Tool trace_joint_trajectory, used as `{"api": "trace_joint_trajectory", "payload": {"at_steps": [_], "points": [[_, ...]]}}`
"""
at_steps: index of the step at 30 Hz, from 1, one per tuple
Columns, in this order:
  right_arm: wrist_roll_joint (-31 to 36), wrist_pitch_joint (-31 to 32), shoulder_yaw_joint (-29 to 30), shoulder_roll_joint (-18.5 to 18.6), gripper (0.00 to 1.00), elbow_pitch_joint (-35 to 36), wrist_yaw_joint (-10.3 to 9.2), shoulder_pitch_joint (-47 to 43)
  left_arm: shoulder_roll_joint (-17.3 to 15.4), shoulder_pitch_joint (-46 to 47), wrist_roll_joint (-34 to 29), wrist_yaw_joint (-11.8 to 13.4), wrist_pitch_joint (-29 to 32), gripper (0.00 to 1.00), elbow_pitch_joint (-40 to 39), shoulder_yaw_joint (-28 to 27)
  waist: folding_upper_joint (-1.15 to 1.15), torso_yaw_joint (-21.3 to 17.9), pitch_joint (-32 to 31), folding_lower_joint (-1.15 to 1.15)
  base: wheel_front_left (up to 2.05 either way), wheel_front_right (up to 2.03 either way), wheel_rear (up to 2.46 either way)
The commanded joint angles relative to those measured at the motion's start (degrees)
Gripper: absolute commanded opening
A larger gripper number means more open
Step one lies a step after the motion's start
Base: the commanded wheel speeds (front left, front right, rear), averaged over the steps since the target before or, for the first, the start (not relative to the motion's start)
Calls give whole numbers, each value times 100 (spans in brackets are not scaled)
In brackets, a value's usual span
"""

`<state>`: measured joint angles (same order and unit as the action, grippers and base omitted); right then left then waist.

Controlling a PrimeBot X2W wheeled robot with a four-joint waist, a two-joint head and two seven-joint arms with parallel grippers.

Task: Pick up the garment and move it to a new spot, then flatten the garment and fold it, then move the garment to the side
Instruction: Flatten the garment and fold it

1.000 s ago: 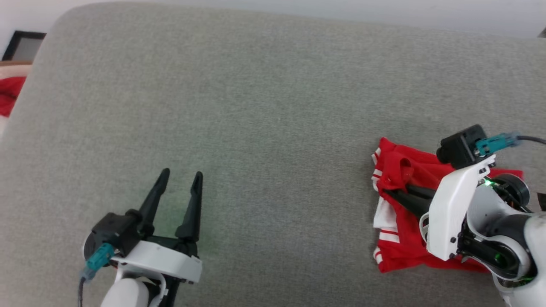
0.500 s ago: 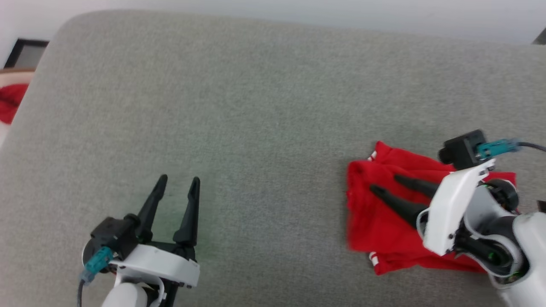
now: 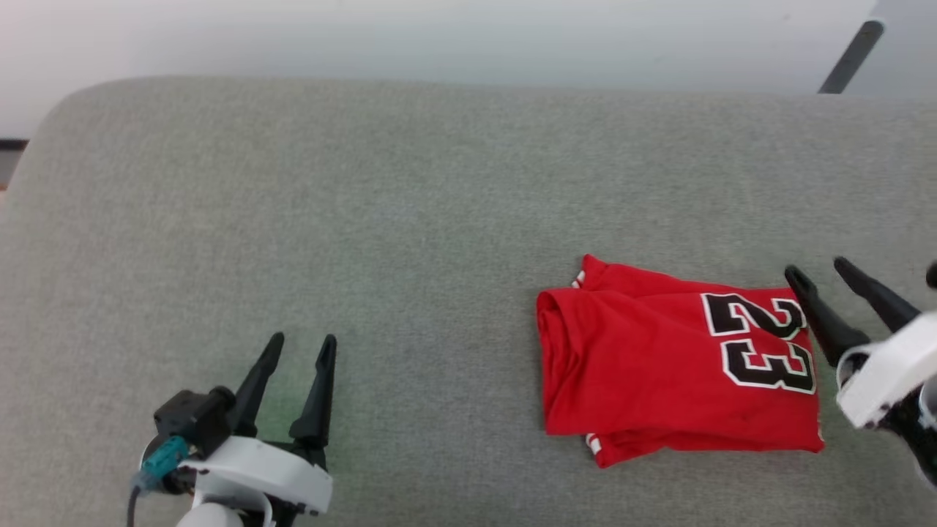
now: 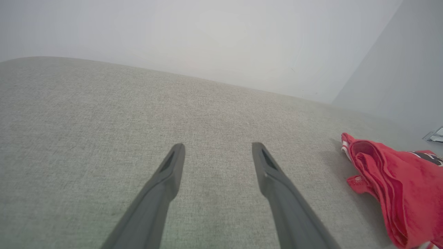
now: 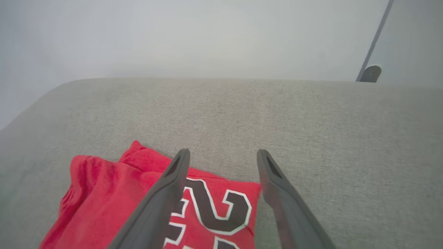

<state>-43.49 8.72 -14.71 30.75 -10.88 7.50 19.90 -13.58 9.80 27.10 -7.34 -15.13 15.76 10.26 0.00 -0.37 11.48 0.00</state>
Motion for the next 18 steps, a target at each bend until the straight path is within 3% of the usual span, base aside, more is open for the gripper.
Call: {"api": "trace_joint_trajectory", "payload": {"at_steps": [1, 9, 18], "points": [[80, -173, -20, -64, 100, -49, -3, -112, -42, -91, 27, -20, 5, 100, 24, -32, 0, -107, -98, 0, 0, 0, 0], [341, -1292, 148, -304, 100, -313, -3, -506, -93, -294, -58, -20, 5, 100, 118, -290, 0, -226, -393, 0, 0, 0, 0], [649, -1704, 684, -470, 100, -136, -3, -1166, -79, -794, -270, -19, 5, 100, -148, -507, 0, -141, -801, 0, 0, 0, 0]]}}
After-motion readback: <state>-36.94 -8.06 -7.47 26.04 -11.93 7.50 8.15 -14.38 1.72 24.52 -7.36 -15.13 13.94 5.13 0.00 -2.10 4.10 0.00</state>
